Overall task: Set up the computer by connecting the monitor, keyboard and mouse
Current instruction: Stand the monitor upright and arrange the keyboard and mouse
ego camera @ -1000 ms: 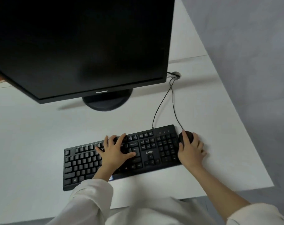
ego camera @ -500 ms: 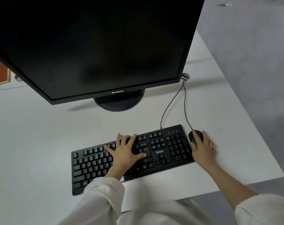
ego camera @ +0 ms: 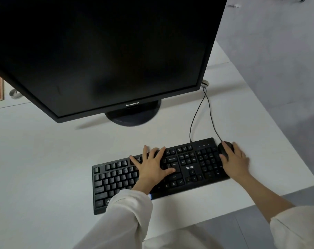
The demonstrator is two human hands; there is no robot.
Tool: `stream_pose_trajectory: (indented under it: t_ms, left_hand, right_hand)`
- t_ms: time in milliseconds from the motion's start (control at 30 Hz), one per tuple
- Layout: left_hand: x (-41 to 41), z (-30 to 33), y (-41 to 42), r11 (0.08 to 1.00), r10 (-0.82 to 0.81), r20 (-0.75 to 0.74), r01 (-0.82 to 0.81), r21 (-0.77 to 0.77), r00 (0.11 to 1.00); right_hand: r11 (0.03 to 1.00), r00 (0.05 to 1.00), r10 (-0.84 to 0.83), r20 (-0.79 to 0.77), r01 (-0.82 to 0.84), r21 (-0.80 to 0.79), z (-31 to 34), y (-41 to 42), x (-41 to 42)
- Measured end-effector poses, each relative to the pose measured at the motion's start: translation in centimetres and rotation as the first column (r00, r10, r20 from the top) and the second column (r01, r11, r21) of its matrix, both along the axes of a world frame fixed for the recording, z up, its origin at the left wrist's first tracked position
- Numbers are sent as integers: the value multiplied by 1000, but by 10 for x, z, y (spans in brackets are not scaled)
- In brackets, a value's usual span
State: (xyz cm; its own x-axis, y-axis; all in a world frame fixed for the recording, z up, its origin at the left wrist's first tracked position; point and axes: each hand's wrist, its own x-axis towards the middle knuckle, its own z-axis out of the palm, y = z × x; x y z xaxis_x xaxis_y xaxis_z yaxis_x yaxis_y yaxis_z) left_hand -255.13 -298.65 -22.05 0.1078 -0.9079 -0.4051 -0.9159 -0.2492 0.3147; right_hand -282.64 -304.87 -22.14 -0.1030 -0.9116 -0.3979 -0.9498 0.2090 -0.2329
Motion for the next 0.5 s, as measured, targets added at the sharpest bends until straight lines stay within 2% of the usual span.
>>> stream_pose_trajectory:
  t_ms: [133, 233, 367, 500]
  left_hand:
    - [6, 6, 2, 999, 45, -59, -45, 10, 997]
    - [19, 19, 1, 991, 126, -72, -129, -42, 989]
    - [49, 58, -27, 932, 233, 21, -218, -291, 972]
    - [84, 108, -59, 748, 267, 103, -138, -649, 958]
  right_hand:
    - [996, 999, 29, -21, -31, -83, 13, -4, 17]
    - [975, 986, 163, 41, -154, -163, 28, -14, 47]
    - [927, 914, 352, 200, -310, -213, 46, -40, 106]
    - [869, 833, 495, 249, -468, -162, 53, -62, 163]
